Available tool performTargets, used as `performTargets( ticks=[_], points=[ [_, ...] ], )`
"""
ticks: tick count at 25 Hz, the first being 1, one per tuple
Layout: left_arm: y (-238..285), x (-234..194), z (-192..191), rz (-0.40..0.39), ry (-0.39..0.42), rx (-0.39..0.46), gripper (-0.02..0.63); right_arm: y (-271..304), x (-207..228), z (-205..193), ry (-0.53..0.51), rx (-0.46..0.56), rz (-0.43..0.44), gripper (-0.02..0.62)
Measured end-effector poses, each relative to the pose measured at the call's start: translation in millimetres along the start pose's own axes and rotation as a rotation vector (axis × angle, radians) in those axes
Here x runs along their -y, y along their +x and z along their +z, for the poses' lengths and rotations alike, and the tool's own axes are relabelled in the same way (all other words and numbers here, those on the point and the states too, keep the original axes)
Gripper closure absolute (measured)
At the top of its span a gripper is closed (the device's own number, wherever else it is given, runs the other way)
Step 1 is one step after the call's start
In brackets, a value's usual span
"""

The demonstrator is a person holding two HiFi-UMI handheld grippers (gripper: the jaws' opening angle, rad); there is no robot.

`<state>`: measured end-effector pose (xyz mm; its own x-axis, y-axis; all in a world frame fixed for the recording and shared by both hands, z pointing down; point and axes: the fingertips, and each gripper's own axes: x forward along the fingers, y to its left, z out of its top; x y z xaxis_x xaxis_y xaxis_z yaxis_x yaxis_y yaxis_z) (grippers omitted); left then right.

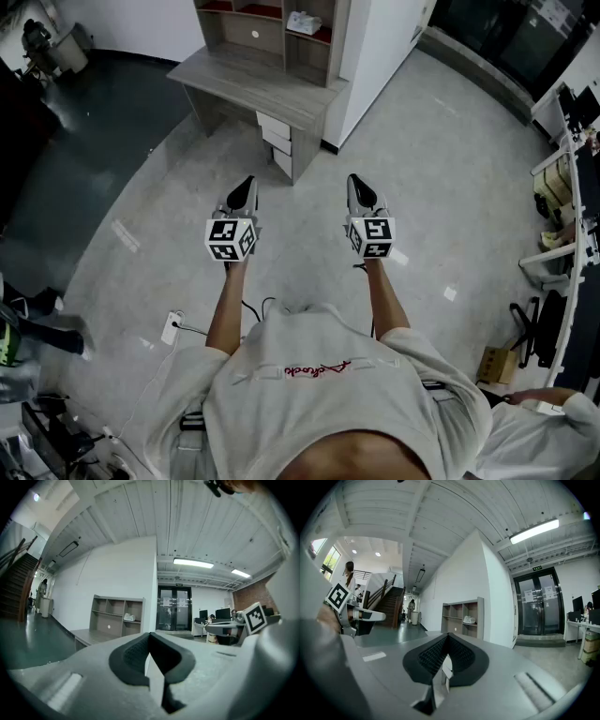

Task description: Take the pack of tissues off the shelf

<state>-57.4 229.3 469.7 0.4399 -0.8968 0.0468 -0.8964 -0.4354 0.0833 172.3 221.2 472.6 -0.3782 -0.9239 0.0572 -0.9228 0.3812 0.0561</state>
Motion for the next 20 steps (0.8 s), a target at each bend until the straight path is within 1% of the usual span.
performTargets(
  ticks=[12,16,20],
  points=[
    [0,-1,1,0.005,0.000,0.004,0.604,2,-2,2,0.006,0.008,0.009,0.590],
    [1,3,0,0.005,0.001,0.002,0.604,0,0,4,0.030,0.019,0.012,0.589],
    [5,10,1,0.006,0.003,0.001,0.604,-3,4,3,0.032,0.017,0.020,0.589]
  ],
)
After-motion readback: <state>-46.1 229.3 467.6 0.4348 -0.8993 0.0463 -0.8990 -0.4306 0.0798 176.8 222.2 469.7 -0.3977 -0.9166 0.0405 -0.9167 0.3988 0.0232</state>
